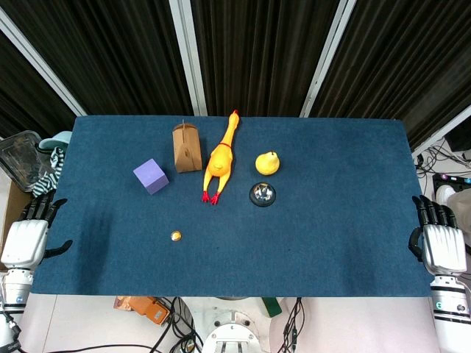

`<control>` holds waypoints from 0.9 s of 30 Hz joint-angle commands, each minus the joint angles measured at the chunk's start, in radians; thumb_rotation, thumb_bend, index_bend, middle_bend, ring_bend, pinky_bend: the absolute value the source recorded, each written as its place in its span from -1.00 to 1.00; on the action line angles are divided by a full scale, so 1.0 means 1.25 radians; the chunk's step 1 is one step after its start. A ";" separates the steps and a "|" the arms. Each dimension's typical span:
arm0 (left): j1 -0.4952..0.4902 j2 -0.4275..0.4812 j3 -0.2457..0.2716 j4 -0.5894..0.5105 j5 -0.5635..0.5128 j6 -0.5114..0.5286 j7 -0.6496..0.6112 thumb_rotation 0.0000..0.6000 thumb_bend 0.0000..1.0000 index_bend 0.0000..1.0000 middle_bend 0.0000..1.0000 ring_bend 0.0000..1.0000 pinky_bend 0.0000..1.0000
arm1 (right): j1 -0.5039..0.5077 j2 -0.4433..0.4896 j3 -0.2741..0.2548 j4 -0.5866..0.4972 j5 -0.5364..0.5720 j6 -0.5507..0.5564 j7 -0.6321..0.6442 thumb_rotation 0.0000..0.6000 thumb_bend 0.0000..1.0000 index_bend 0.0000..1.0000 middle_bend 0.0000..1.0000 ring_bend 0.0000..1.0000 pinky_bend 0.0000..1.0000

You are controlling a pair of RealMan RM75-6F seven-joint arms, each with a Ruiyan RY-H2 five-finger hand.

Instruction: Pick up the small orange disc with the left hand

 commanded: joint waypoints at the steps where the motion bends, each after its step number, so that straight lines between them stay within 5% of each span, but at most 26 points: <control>1: -0.003 -0.010 0.008 -0.019 0.009 -0.009 0.016 1.00 -0.71 -0.70 -1.00 -1.00 -0.74 | 0.000 -0.001 0.001 -0.001 0.001 0.001 0.001 1.00 0.84 -0.70 -0.71 -0.66 -0.69; 9: -0.052 -0.047 0.052 -0.111 0.088 -0.092 0.069 1.00 -0.70 -0.70 -1.00 -1.00 -0.74 | -0.001 -0.002 -0.002 -0.008 0.002 -0.002 -0.003 1.00 0.85 -0.70 -0.71 -0.66 -0.69; 27: -0.212 -0.183 -0.007 -0.086 -0.030 -0.319 0.152 1.00 -0.65 -0.57 -1.00 -1.00 -0.74 | 0.001 -0.002 0.000 -0.004 0.007 -0.008 0.001 1.00 0.84 -0.70 -0.71 -0.66 -0.69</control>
